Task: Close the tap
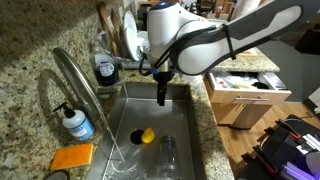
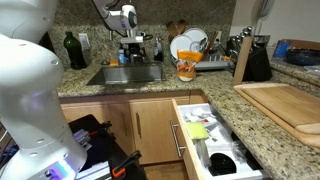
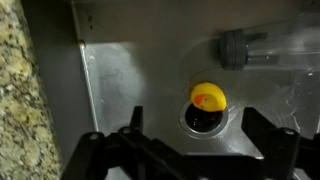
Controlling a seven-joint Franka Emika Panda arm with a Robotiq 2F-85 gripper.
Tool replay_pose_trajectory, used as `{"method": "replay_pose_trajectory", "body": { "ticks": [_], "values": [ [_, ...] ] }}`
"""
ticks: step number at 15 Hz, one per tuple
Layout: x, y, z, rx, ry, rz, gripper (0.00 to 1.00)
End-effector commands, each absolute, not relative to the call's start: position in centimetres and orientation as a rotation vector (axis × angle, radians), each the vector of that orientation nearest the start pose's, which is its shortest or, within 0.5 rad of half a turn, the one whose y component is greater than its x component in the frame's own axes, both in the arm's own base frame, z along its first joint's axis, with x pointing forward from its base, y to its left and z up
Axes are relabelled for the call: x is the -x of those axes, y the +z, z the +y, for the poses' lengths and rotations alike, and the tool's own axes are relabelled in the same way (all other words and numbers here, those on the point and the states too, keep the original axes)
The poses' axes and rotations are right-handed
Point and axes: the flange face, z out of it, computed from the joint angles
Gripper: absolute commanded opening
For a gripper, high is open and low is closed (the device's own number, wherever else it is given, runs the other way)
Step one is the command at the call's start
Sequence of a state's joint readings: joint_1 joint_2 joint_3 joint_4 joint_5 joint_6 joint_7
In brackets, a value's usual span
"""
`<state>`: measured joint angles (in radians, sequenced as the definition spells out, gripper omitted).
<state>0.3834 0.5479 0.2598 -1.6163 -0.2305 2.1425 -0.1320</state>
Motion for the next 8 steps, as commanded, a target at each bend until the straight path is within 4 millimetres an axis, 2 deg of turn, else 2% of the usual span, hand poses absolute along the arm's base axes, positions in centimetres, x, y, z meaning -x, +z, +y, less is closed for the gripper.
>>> {"method": "replay_pose_trajectory", "body": {
  "ticks": [1, 2, 3, 6, 8],
  "values": [
    [-58.9, 31.6, 41.3, 2.788, -0.093, -1.578, 1.0],
    [-58.9, 31.7, 41.8, 2.773, -0.109, -1.601, 1.0],
    [-58.0, 31.9, 41.0, 2.811, -0.084, -1.516, 1.0],
    [-58.5, 31.8, 41.9, 2.783, -0.104, -1.556, 1.0],
    [-59.1, 30.6, 40.6, 2.863, -0.029, -1.458, 1.0]
  ]
}}
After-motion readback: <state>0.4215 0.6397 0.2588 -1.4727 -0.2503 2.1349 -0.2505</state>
